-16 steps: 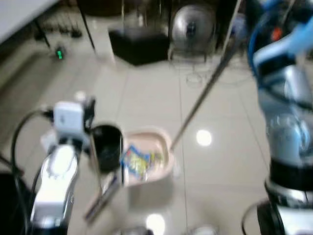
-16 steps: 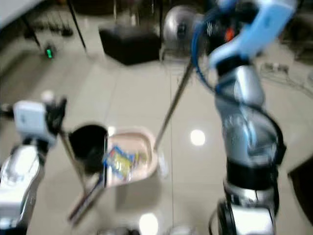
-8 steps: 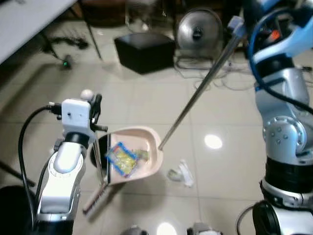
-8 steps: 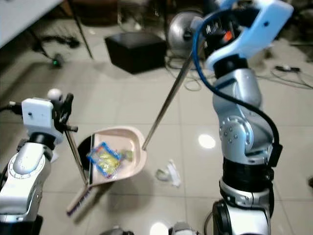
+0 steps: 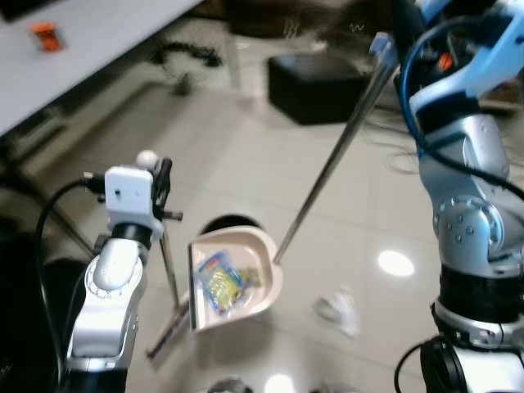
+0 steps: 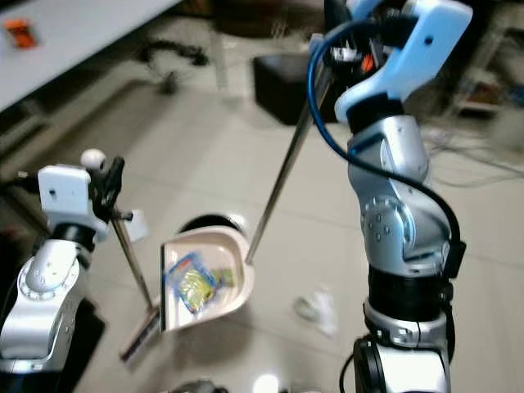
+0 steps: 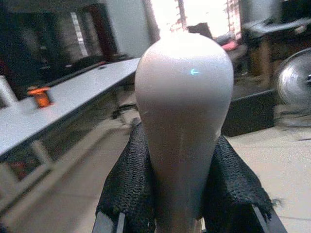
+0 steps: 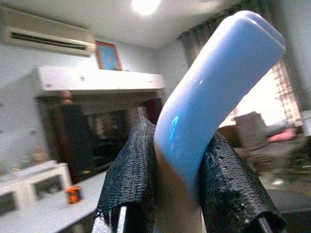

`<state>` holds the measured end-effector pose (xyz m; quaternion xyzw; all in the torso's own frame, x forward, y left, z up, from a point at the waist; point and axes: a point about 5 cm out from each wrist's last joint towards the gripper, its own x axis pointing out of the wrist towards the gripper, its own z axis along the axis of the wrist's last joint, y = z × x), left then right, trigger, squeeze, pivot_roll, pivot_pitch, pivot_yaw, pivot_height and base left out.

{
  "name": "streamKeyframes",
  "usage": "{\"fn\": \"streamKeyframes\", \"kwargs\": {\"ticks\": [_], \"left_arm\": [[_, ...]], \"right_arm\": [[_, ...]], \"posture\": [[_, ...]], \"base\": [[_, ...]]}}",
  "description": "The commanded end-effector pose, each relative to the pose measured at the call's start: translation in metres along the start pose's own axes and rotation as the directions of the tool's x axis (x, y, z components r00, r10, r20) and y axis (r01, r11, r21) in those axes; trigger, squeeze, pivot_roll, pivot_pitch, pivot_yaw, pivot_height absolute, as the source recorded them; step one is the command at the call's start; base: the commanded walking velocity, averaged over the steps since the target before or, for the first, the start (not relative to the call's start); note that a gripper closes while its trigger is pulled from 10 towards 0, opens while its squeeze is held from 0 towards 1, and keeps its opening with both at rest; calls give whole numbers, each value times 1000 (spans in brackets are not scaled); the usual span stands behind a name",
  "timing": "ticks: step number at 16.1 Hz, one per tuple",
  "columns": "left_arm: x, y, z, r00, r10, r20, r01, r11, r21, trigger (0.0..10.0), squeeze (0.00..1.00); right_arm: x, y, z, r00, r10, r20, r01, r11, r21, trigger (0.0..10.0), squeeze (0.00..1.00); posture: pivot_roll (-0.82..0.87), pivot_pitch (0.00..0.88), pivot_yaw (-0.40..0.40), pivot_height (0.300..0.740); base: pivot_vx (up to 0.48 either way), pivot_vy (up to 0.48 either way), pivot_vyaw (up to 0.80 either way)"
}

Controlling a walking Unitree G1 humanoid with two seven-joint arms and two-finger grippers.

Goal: Sweep floor

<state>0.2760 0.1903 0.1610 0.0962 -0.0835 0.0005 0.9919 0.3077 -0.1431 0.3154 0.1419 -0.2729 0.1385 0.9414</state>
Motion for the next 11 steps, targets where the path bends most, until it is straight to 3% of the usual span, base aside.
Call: {"fn": "streamKeyframes", "kwargs": {"ticks": [1,7,10,11], "left_arm": [[2,-1,10,999,-4,40,3,1000,12,10000,0],[4,-3,10,999,-19,39,18,1000,15,10000,0],[5,-5,9,999,-31,34,30,999,10,10000,0],[6,-6,8,999,-34,32,33,999,5,10000,0]], "right_arm": [[0,-8,12,997,-37,61,37,999,-6,10000,0],[-6,-20,18,990,-104,96,103,995,15,10000,0],[-8,-25,22,987,-128,95,130,991,-16,10000,0],[-8,-26,23,987,-128,94,130,991,-22,10000,0]], "posture": [[-5,72,63,740],[-12,75,78,740],[-23,79,91,740],[-26,79,91,740]], "base": [[345,0,0],[346,0,0],[346,0,0],[345,0,-800]]}}
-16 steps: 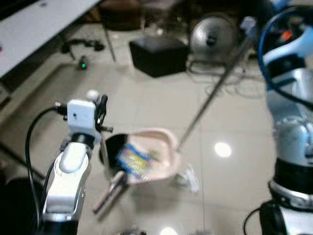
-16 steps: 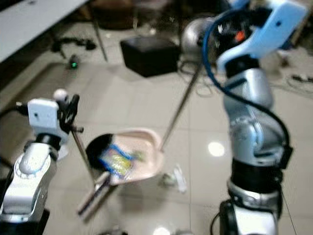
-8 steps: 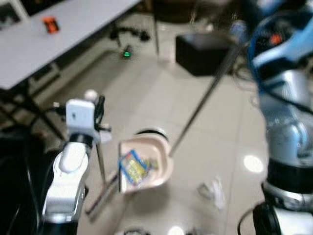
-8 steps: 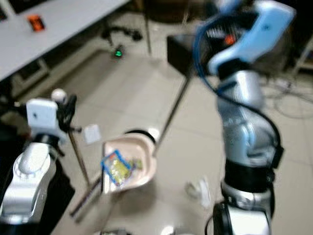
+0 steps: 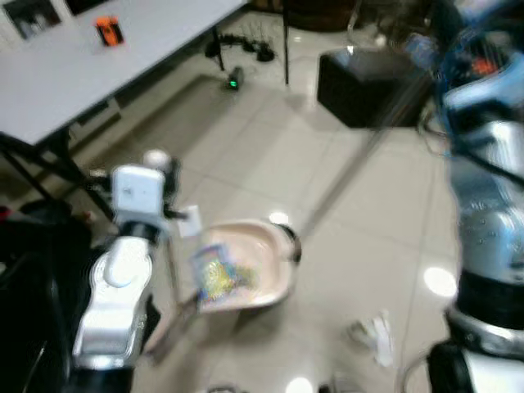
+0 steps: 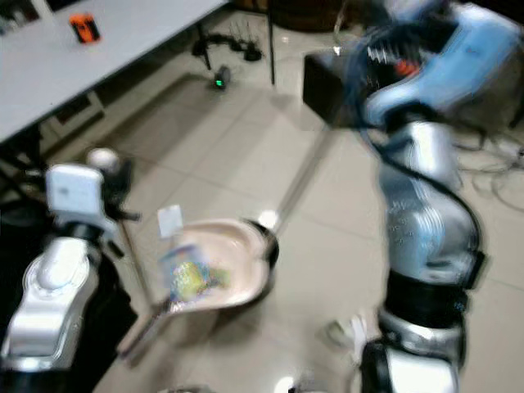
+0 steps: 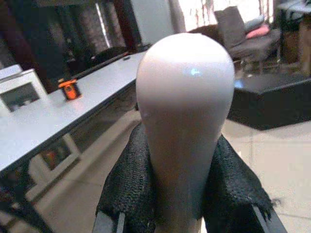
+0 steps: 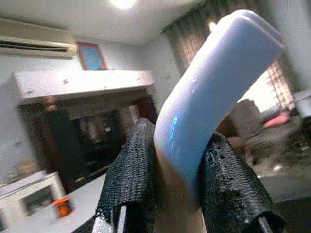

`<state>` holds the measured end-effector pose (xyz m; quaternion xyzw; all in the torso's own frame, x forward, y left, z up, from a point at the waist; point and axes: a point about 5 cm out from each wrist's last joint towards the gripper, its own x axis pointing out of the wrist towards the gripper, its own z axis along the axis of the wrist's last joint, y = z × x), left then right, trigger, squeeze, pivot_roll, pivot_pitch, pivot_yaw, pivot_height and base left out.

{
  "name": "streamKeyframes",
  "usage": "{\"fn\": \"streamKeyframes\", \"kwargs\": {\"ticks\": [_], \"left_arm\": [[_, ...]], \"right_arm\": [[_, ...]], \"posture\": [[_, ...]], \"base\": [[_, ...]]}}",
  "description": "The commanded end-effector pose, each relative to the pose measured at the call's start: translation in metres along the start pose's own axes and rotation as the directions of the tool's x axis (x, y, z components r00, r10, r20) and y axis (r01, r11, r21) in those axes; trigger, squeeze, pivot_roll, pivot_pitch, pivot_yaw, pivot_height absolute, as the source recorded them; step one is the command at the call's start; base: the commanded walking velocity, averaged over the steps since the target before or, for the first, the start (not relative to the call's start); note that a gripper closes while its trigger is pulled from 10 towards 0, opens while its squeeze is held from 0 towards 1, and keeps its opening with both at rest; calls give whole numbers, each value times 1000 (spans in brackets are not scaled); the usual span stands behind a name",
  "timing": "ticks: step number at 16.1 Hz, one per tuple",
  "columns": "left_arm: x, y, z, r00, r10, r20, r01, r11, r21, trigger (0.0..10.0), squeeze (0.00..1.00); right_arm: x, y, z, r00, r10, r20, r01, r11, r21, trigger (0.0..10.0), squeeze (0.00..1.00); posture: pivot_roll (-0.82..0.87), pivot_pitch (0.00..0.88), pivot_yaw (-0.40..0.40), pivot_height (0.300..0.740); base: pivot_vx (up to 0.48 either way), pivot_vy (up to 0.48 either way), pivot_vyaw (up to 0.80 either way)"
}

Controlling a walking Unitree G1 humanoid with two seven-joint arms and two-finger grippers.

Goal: Sweep floor

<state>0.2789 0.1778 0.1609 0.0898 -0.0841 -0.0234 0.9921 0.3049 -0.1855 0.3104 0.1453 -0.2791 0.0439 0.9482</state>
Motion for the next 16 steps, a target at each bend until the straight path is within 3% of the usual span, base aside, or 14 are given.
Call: {"fn": "streamKeyframes", "kwargs": {"ticks": [1,3,14,16], "left_arm": [[3,6,6,1000,11,25,-11,1000,19,10000,0],[3,5,4,1000,14,21,-14,1000,12,10000,0],[2,9,3,999,38,14,-39,999,13,10000,0],[1,10,1,999,44,6,-44,999,9,10000,0]], "right_arm": [[2,14,12,997,50,56,-51,998,23,10000,0],[2,13,13,997,57,52,-57,998,3,10000,0],[2,8,12,998,45,47,-44,999,-20,10000,0],[2,8,10,998,45,49,-43,999,-29,10000,0]], "posture": [[-27,79,91,740],[-32,81,91,740],[-26,84,85,740],[-25,84,84,740]], "base": [[345,0,-800],[345,0,-613],[346,0,0],[0,0,0]]}}
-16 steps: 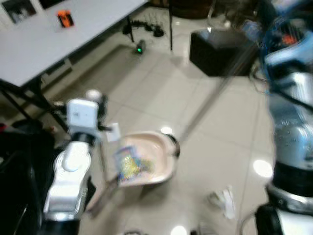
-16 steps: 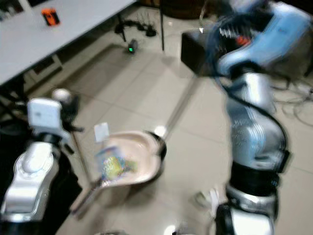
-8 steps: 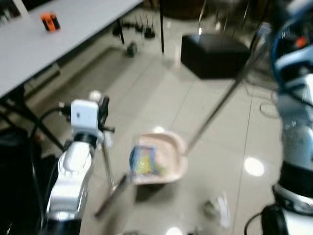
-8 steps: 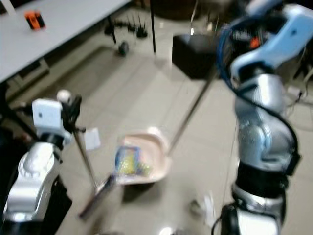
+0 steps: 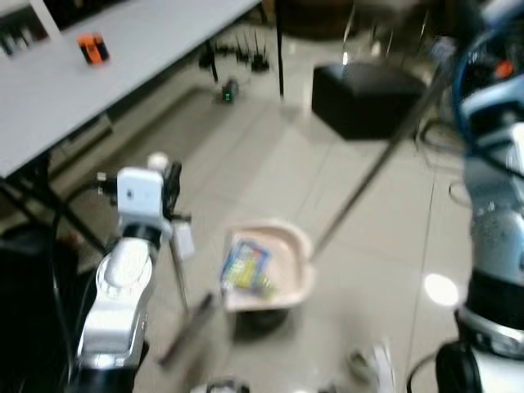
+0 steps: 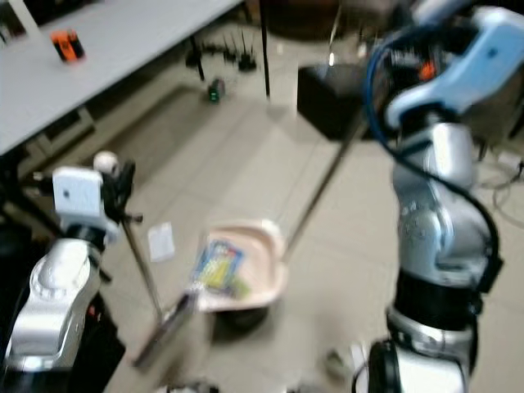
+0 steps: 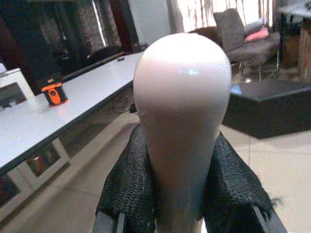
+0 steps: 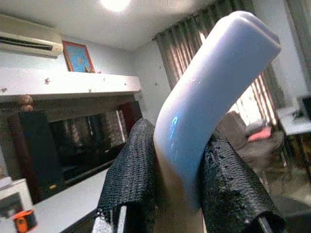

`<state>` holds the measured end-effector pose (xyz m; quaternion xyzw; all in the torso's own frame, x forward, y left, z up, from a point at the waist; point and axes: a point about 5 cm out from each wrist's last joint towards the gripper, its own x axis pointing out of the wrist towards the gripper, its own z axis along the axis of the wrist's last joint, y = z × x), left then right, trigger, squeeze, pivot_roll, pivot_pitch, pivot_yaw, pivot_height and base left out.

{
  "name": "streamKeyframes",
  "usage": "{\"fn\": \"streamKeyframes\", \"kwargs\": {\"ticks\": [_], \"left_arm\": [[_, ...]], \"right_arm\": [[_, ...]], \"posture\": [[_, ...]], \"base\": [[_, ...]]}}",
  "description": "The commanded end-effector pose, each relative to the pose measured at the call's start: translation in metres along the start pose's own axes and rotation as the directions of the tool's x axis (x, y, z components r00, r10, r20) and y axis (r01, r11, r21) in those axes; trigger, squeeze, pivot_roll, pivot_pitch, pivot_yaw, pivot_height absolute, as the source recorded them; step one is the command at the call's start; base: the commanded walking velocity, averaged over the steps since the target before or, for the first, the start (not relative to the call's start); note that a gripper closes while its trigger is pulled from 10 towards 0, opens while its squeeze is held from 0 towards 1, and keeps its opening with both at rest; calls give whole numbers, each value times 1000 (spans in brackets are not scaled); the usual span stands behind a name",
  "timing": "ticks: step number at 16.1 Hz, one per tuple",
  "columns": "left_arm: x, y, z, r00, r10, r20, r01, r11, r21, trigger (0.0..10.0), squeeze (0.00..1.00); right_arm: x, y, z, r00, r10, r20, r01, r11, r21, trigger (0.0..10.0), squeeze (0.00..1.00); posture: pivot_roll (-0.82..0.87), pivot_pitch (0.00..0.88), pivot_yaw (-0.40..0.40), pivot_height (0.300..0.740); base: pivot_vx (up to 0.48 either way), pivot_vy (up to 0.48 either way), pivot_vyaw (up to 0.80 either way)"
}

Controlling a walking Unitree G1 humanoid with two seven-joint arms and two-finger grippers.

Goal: Sweep floor

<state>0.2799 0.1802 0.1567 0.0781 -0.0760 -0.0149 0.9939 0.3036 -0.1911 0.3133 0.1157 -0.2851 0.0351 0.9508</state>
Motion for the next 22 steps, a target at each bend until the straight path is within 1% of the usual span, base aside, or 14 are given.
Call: {"fn": "streamKeyframes", "kwargs": {"ticks": [1,5,7,8,10,11,14,16,18,19,20,21,22], "left_arm": [[1,8,3,1000,23,10,-24,999,47,10000,0],[0,8,3,1000,24,8,-24,999,39,10000,0],[-2,10,2,1000,29,3,-29,999,39,10000,0],[-3,11,1,1000,31,0,-31,999,42,10000,0],[-3,11,1,1000,30,-2,-30,999,44,10000,0],[-3,11,1,999,32,-2,-32,999,43,10000,0],[-2,11,0,1000,31,-1,-31,999,44,10000,0],[-1,10,0,1000,29,0,-29,999,44,10000,0],[-3,10,1,999,34,6,-34,998,47,10000,0],[-4,12,2,999,39,8,-40,998,51,10000,0],[-5,12,3,999,42,9,-42,998,53,10000,0],[-7,13,5,999,46,14,-47,997,65,10000,0],[-8,14,8,999,46,18,-47,996,71,10000,0]], "right_arm": [[2,12,6,998,43,44,-44,999,29,10000,0],[2,9,2,997,22,75,-22,1000,-7,10000,0],[4,4,0,997,-25,76,30,997,-73,10000,0],[5,4,1,995,-28,92,37,995,-94,10000,0],[7,5,1,995,-20,102,31,994,-107,10000,0],[7,10,-2,993,11,117,7,989,-144,10000,0],[5,21,-11,988,91,126,-62,974,-218,10000,0],[3,37,-18,970,206,127,-158,937,-310,10000,0],[0,52,-24,946,291,143,-230,912,-340,10000,0],[-2,58,-29,938,317,140,-257,908,-330,10000,0],[-3,60,-30,936,324,139,-265,907,-326,10000,0],[-6,67,-35,921,364,136,-304,892,-333,10000,0],[-7,71,-37,914,382,135,-320,885,-337,10000,0]], "posture": [[-24,82,85,740],[-19,80,85,740],[-15,78,82,740],[-12,80,81,740],[-12,80,81,740],[-9,77,82,740],[-11,74,85,740],[-9,70,81,740],[10,69,65,740],[25,68,55,740],[25,68,55,740],[63,69,45,740],[69,69,44,740]], "base": [[0,0,0],[0,0,0],[0,0,0],[0,0,0],[0,0,0],[0,0,0],[0,0,0],[0,0,0],[0,0,0],[0,0,0],[0,0,0],[0,0,0],[0,0,0]]}}
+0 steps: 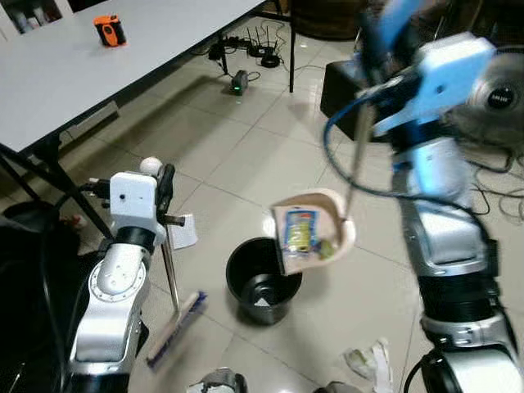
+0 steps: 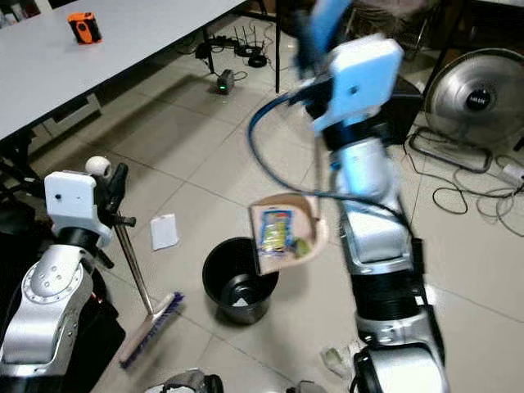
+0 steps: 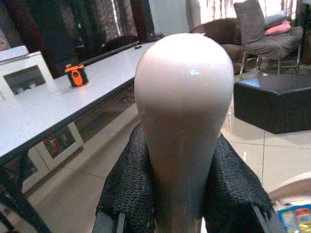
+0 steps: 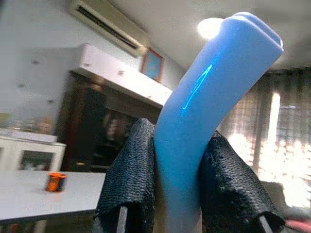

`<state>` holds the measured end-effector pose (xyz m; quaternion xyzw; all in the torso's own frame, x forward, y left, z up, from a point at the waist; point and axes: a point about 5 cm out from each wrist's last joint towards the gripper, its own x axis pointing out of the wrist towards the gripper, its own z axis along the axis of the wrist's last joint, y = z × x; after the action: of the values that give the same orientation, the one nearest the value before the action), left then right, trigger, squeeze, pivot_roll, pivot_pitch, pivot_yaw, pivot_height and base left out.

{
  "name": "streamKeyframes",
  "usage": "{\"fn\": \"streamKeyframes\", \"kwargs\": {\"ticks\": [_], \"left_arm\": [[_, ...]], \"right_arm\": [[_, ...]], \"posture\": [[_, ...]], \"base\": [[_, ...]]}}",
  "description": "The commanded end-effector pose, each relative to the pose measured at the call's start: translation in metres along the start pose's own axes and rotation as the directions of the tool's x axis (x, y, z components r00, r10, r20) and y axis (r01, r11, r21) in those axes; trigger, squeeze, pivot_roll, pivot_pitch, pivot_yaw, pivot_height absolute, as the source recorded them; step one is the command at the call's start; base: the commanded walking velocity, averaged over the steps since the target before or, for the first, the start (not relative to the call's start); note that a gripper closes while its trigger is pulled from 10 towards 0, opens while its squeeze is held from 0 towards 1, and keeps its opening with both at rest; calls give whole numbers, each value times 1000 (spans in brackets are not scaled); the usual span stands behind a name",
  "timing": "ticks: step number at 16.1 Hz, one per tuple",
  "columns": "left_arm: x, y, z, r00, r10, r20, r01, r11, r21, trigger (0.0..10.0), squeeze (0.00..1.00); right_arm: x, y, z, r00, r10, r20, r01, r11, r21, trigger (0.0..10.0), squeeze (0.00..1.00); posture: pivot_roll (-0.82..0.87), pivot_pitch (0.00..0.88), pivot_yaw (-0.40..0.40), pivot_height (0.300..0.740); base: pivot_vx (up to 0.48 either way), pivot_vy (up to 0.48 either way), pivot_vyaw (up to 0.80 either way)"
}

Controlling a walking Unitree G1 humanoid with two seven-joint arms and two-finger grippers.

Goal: Sweep floor

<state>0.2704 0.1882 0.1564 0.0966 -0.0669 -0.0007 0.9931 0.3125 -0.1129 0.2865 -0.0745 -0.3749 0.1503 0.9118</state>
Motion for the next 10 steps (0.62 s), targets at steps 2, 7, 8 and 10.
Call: {"fn": "streamKeyframes", "kwargs": {"ticks": [2,7,8,10], "left_arm": [[-5,7,23,998,5,65,-9,998,58,10000,0],[-17,9,26,999,17,46,-20,998,65,10000,0],[-16,8,19,1000,10,28,-12,997,78,10000,0],[-11,5,6,1000,16,-5,-15,998,55,10000,0]], "right_arm": [[0,10,5,997,54,63,-52,998,-19,10000,0],[4,22,5,990,99,99,-99,995,-3,10000,0],[5,27,6,987,120,104,-122,992,13,10000,0],[4,43,7,974,199,112,-202,979,18,10000,0]], "posture": [[129,73,50,740],[149,87,54,740],[113,91,53,740],[79,91,43,740]], "base": [[0,0,0],[0,0,0],[0,0,0],[0,0,0]]}}
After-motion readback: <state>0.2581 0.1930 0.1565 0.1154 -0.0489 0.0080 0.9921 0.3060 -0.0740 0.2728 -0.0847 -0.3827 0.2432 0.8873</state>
